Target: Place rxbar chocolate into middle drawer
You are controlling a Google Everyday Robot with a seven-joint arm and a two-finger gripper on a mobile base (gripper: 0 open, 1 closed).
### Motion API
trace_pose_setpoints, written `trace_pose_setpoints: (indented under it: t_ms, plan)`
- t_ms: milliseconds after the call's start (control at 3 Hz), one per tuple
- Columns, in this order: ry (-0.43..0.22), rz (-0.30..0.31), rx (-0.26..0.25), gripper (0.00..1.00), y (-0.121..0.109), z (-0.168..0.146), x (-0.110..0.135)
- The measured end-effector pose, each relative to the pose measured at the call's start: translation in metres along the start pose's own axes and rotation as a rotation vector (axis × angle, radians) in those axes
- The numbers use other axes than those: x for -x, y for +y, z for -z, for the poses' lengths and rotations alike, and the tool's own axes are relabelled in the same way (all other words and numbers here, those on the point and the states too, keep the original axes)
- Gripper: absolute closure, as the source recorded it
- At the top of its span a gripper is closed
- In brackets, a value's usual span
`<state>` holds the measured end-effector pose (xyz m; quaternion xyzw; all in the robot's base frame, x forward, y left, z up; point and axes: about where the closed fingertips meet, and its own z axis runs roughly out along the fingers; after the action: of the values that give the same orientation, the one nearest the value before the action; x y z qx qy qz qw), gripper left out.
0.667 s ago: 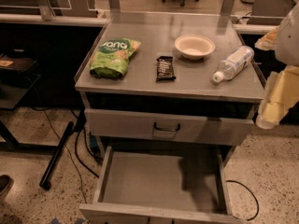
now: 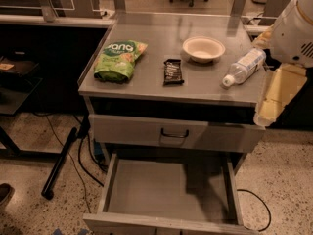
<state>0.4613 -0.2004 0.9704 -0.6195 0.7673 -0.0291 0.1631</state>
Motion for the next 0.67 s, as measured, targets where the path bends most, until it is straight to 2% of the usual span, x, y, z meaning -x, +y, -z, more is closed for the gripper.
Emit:
trace_pose_setpoints:
  t_ms: [333,667]
  plan:
    - [-0.009,0.007,-0.014,0.0,-0.003,-0.009,0.007]
    - [-0.029,0.032,-0.018,0.0,-0.029,-0.034,0.027]
